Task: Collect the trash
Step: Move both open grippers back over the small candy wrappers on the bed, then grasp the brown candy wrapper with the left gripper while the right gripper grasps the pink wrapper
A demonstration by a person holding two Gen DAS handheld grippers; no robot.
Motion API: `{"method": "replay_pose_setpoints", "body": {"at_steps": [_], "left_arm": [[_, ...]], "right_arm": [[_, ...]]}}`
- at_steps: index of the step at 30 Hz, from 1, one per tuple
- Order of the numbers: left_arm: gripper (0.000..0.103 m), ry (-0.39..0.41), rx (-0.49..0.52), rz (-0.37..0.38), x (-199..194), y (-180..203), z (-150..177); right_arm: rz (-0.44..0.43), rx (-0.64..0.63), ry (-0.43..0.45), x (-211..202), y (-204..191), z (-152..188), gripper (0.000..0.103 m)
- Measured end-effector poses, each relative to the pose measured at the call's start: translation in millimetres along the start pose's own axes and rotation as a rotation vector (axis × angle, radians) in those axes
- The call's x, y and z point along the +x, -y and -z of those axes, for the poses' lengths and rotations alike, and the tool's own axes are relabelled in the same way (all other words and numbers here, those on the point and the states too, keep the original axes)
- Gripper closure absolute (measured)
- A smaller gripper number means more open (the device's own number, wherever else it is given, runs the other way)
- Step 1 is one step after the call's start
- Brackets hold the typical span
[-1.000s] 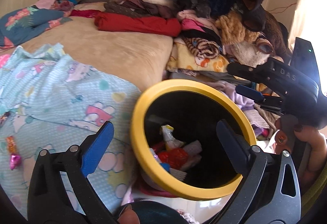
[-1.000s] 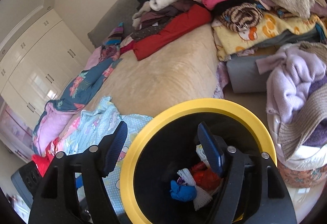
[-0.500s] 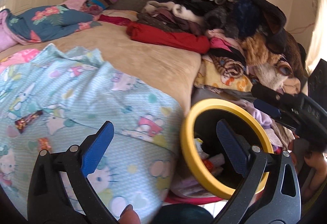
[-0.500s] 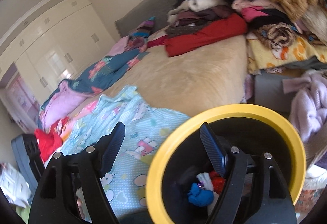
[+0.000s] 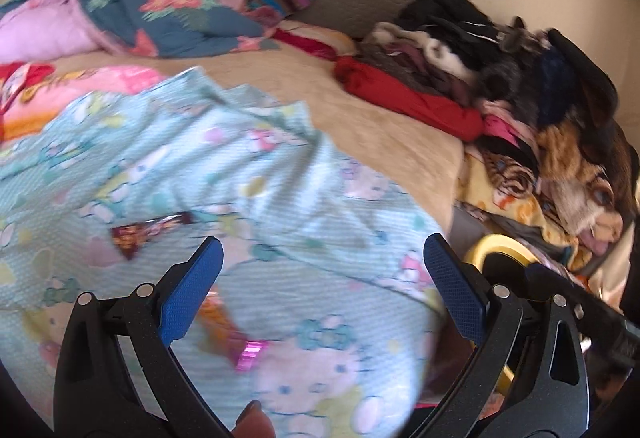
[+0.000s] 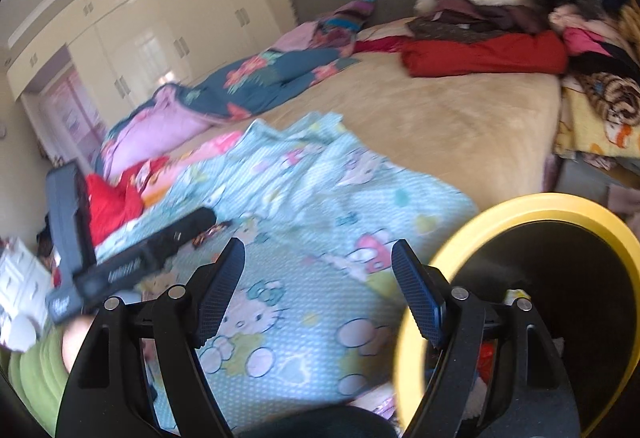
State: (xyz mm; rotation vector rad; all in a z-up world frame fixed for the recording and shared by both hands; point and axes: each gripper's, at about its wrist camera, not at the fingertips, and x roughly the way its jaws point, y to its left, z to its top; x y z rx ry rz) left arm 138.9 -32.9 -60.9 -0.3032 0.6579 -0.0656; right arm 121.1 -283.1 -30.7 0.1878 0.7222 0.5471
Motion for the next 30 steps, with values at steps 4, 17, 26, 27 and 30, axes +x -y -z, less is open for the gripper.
{"method": "replay_pose_setpoints", "body": {"at_steps": [4, 17, 26, 27, 30], "left_arm": [[0.010, -0.014, -0.079, -0.059, 2, -42, -2], [0.040, -0.108, -0.296, -0.093, 27, -134, 8], [0.045, -0.123, -0.327, -0.047, 47, -149, 9], [0.046, -0.123, -0.324, -0.043, 49, -149, 9], [0.055, -0.126, -0.327, -0.037, 56, -151, 7]], "right_arm": [[-0.040, -0.055, -0.053, 21, -24, 8, 0.030], [-0.112, -0.203, -0.205, 84, -80, 25, 0.033], [-0.154, -0.259, -0.313, 127, -111, 42, 0.039], [-0.157, -0.254, -0.316, 130, -112, 42, 0.039], [-0.158, -0.224, -0.328, 145, -117, 43, 0.044]]}}
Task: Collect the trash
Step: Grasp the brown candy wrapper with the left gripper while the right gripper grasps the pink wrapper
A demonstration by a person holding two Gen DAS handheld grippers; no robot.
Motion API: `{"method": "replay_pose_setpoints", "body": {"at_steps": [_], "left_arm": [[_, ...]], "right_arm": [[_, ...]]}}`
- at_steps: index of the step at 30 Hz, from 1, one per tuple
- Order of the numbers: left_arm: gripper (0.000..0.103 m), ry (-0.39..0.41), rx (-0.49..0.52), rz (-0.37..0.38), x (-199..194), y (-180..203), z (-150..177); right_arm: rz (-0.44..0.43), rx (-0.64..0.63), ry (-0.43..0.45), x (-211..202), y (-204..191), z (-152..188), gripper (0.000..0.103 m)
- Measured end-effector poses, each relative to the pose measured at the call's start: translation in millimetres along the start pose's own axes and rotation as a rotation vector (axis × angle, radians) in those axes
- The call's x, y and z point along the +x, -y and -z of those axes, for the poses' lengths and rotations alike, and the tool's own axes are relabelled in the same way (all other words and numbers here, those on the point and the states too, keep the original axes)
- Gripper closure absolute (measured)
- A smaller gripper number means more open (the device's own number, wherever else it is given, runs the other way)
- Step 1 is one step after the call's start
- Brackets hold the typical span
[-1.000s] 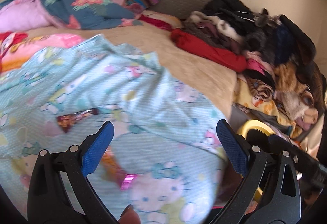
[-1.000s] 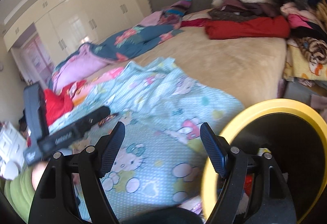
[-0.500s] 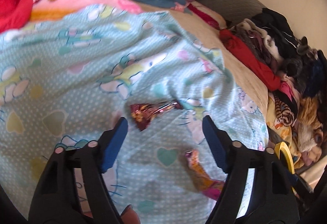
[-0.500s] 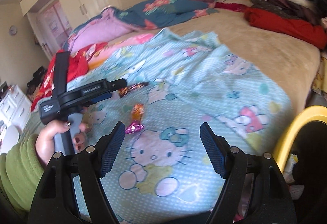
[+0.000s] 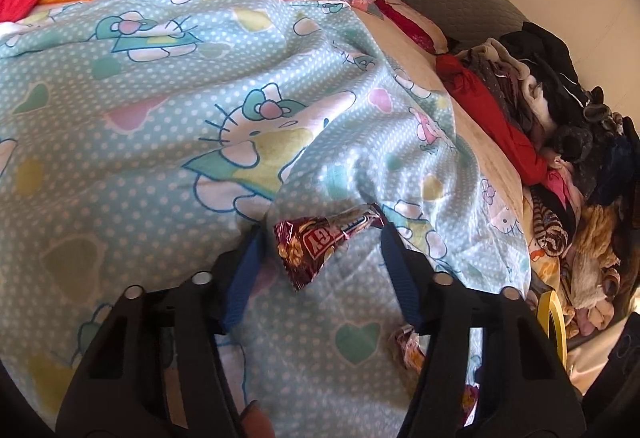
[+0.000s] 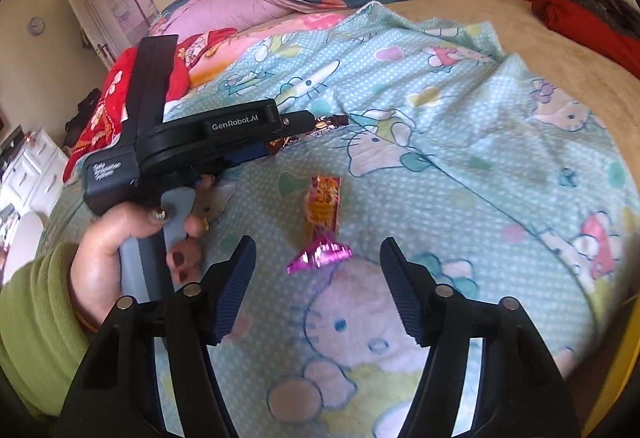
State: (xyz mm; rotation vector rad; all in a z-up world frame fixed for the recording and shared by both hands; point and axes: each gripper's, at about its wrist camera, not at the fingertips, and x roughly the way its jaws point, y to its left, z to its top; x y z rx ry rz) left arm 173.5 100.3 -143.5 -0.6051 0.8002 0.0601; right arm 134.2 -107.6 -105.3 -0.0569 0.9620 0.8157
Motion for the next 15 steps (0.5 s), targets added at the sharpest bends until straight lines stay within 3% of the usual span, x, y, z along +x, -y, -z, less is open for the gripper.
{"method": "replay_pose_setpoints", "body": {"at_steps": [5, 15], "left_arm": [[0.070, 0.002, -0.029, 0.005, 2, -5, -1], [0.090, 0.022, -0.027, 0.000, -7, -2, 3]], "right_arm": [[-0.013, 0.066, -0.043, 28, 6, -2, 0.073], [-0.009, 0.114, 0.035, -6, 18, 5, 0.074]]}}
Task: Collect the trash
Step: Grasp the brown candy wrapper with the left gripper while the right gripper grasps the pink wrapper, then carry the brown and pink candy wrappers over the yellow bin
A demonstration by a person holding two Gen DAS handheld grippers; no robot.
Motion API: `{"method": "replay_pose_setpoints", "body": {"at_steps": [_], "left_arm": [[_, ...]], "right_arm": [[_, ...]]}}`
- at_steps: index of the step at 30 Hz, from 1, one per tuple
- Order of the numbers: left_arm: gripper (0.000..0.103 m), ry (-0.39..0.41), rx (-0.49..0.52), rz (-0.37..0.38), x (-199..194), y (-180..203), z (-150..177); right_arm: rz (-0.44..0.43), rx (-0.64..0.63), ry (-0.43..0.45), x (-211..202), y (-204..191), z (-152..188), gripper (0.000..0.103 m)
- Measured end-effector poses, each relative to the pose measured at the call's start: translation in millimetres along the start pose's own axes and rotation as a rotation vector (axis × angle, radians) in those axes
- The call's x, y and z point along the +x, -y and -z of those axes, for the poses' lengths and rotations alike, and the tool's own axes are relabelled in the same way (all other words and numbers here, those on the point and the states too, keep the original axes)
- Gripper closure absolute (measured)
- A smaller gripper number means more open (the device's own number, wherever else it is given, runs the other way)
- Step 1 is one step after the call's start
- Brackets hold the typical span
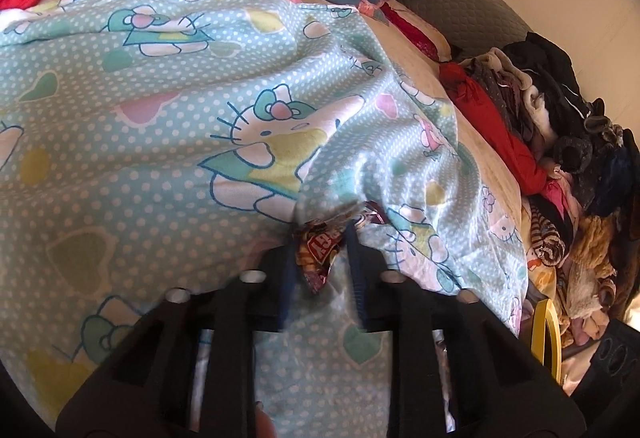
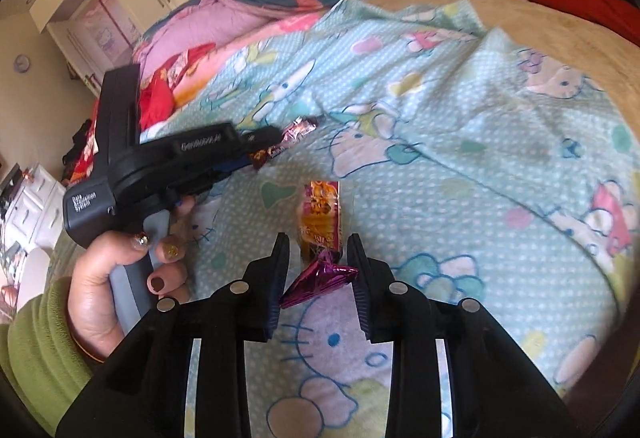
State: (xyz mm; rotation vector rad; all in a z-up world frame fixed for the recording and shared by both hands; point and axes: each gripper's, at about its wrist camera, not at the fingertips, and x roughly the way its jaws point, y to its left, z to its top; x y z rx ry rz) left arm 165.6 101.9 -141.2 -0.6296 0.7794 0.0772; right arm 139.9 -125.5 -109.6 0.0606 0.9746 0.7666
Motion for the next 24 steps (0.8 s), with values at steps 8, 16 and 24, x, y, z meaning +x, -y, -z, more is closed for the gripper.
{"method": "replay_pose_setpoints", "body": {"at_steps": [8, 16, 24], "left_arm": [[0.102, 0.038, 0.078, -0.009, -20, 21, 8], [0.102, 0.101, 0.141, -0.013, -43, 47, 11], [0.102, 0.214, 0.190, -0.072, -70, 68, 12]], "right_arm": [[0.022, 0.042, 0.075, -38, 18, -1, 0.074], [0.055, 0.099, 0.147, -76, 44, -1, 0.074], [0.085, 0.171, 0.219, -113, 74, 2, 0.074]]}}
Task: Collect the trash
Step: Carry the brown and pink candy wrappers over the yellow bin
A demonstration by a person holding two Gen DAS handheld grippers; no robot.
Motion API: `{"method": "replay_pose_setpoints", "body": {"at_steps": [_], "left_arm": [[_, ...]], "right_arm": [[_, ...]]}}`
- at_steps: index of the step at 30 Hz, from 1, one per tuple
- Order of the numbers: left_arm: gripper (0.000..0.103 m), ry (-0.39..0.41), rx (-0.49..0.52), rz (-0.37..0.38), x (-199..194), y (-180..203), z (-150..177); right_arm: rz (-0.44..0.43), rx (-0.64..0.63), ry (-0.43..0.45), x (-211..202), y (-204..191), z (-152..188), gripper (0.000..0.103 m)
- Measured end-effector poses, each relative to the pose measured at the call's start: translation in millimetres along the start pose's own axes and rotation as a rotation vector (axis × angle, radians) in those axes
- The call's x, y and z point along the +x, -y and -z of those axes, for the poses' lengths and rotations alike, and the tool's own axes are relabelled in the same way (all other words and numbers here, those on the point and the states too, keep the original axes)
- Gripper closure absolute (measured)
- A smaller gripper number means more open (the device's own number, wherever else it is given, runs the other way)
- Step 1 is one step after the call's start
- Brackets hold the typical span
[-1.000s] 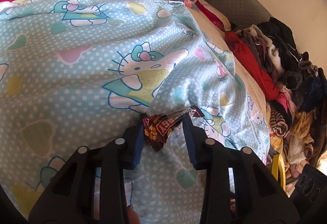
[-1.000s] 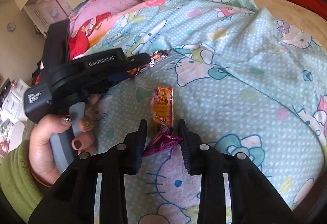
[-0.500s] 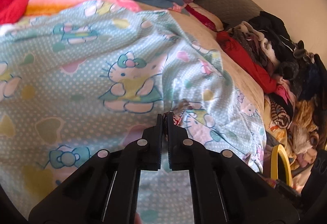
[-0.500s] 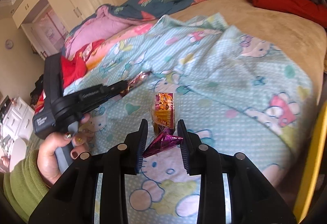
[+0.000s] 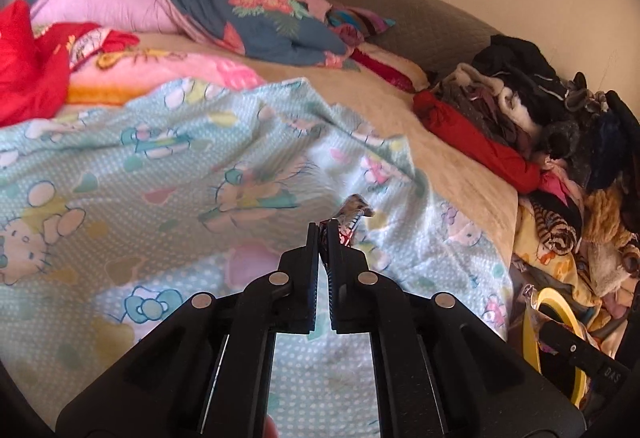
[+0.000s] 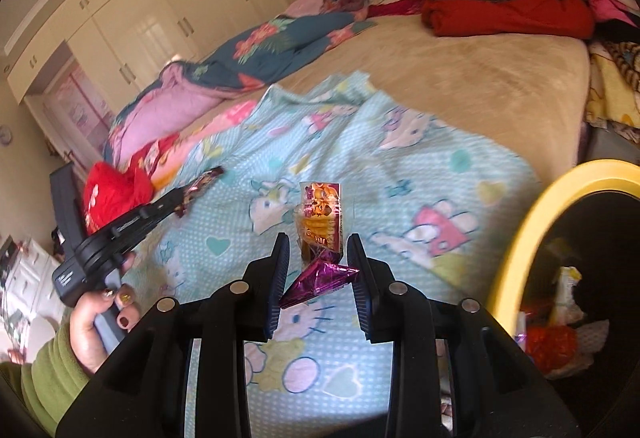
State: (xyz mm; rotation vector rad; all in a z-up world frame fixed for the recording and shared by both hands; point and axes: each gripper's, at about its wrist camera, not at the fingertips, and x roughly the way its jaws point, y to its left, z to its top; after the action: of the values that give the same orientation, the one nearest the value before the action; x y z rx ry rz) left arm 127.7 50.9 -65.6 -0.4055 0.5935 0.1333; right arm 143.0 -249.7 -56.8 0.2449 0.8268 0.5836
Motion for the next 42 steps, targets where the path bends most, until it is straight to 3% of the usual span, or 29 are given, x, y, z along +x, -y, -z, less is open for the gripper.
{"method": "replay_pose_setpoints", "body": {"at_steps": [14, 31, 42], "left_arm": [[0.102, -0.016, 0.099, 0.166, -24, 68, 5], [0.102, -0.099, 0.250, 0.311, -25, 151, 46], [0.102, -0.164, 0.369, 0.403, -25, 204, 81]], "right_arm": [[0.061, 0.111, 0.099, -60, 49, -4, 0.074], [0.186, 0.293, 0.151, -121, 122, 14, 0.074], [0.251, 0.360, 0.206, -142, 150, 16, 0.074]]}}
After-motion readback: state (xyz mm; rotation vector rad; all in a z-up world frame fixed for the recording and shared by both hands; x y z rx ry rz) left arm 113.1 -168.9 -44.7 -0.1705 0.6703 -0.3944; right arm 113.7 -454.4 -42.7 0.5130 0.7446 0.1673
